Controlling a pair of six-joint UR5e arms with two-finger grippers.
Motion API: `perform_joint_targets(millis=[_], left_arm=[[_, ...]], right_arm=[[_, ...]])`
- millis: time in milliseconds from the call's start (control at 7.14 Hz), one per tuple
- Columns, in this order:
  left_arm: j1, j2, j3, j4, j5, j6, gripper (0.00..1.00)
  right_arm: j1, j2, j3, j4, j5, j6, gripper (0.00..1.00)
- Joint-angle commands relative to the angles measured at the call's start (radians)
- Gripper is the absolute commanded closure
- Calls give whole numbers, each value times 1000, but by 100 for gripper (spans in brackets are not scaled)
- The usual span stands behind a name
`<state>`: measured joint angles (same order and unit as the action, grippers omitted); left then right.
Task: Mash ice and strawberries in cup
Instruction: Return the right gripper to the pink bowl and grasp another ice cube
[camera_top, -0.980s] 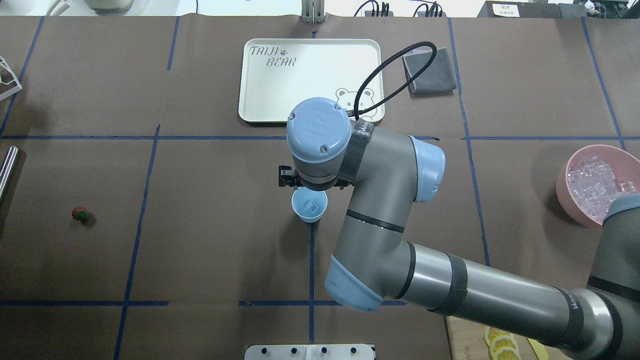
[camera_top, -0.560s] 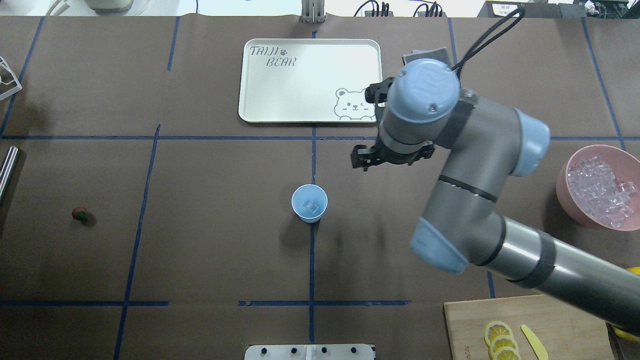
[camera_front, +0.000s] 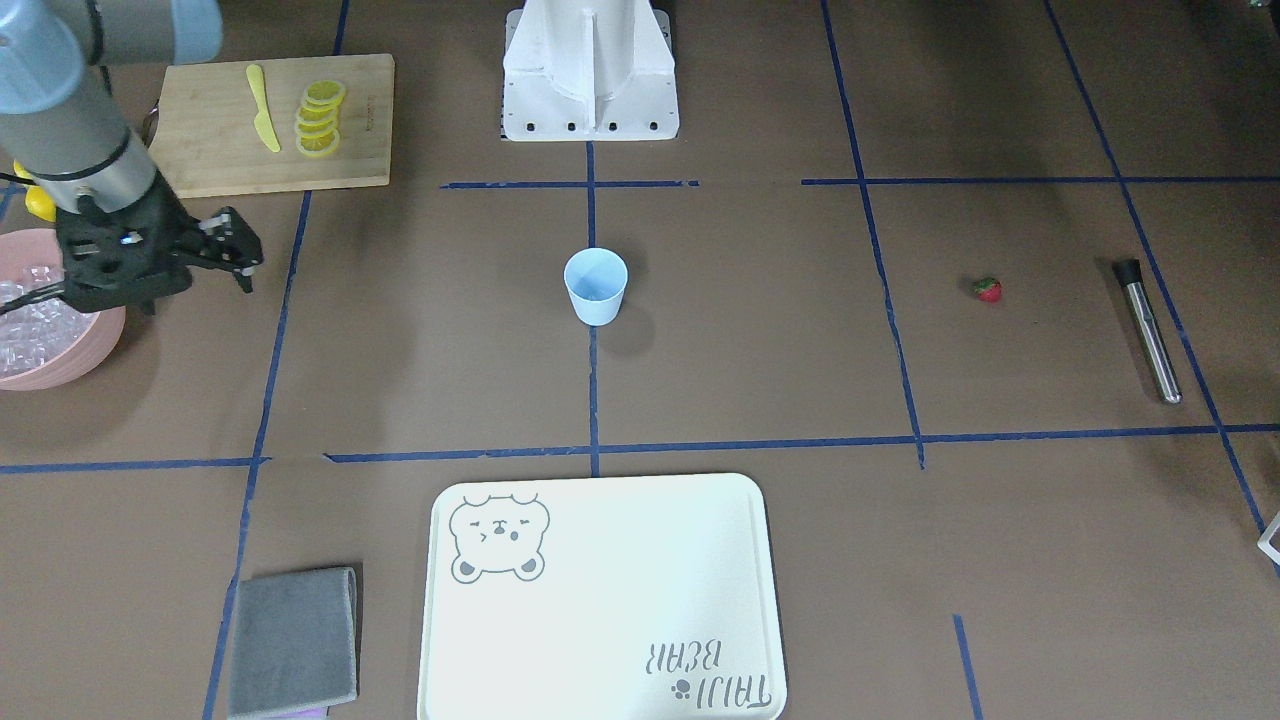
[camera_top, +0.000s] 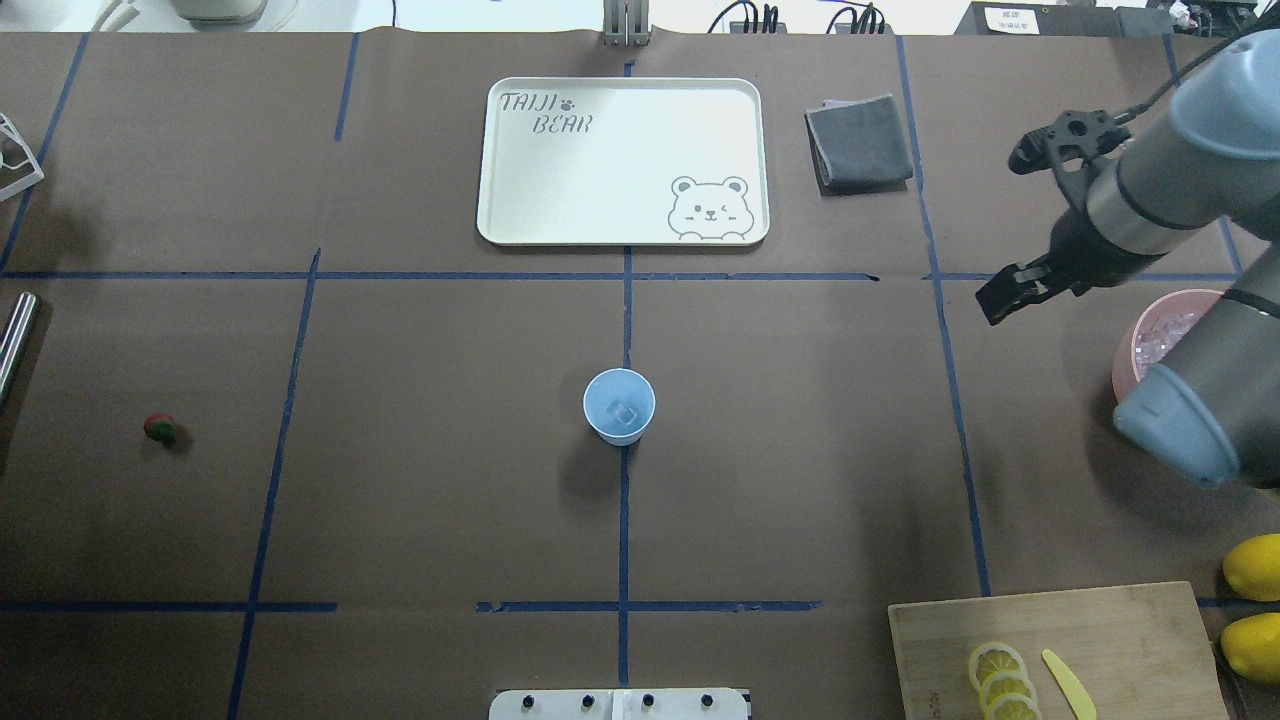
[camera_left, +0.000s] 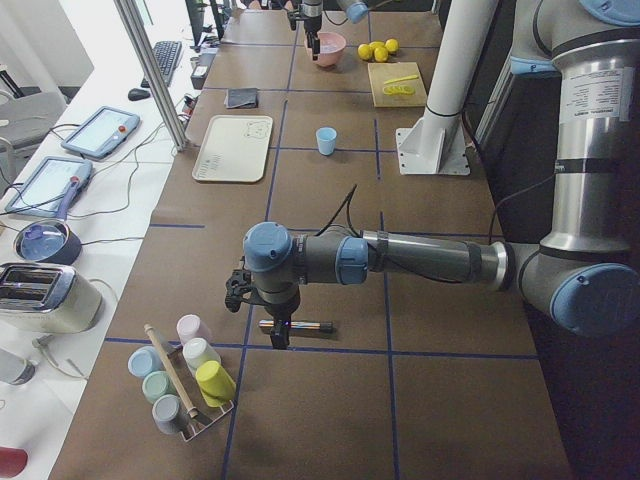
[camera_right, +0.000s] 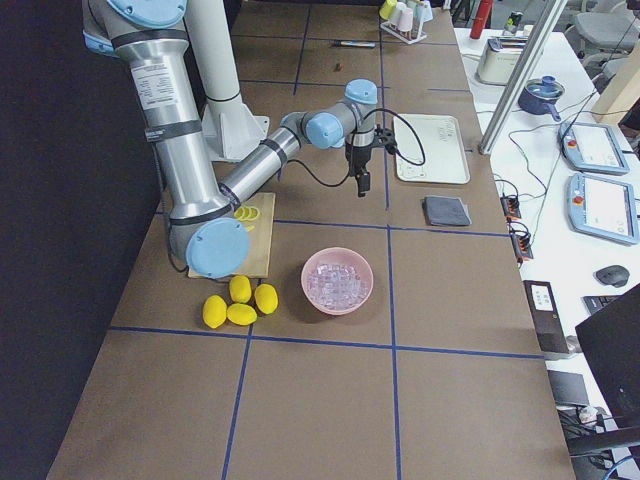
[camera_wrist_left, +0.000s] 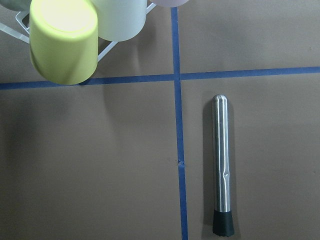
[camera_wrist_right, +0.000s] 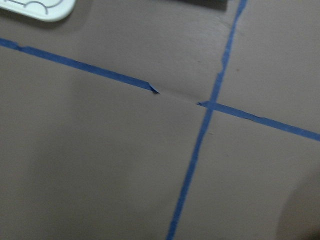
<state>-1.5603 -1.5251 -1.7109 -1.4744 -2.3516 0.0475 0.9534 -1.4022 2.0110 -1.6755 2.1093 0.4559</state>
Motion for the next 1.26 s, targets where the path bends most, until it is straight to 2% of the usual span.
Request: perform_joint_targets(millis=[0, 140, 420, 840, 1120], left_arm=[[0, 0, -1, 0, 0, 0, 0], [0, 0, -1, 0, -2, 0, 0], [0, 0, -1, 0, -2, 0, 0], [0, 0, -1, 0, -2, 0, 0], [0, 0, -1, 0, 0, 0, 0]], right_arm=[[114, -195, -11, 188, 102, -144, 1], [139, -260, -23, 235, 126, -199, 1], [171, -279, -116, 331, 171, -270, 1], [174, -291, -302, 601, 224, -278, 2], [174, -314, -311, 608, 233, -286, 5]])
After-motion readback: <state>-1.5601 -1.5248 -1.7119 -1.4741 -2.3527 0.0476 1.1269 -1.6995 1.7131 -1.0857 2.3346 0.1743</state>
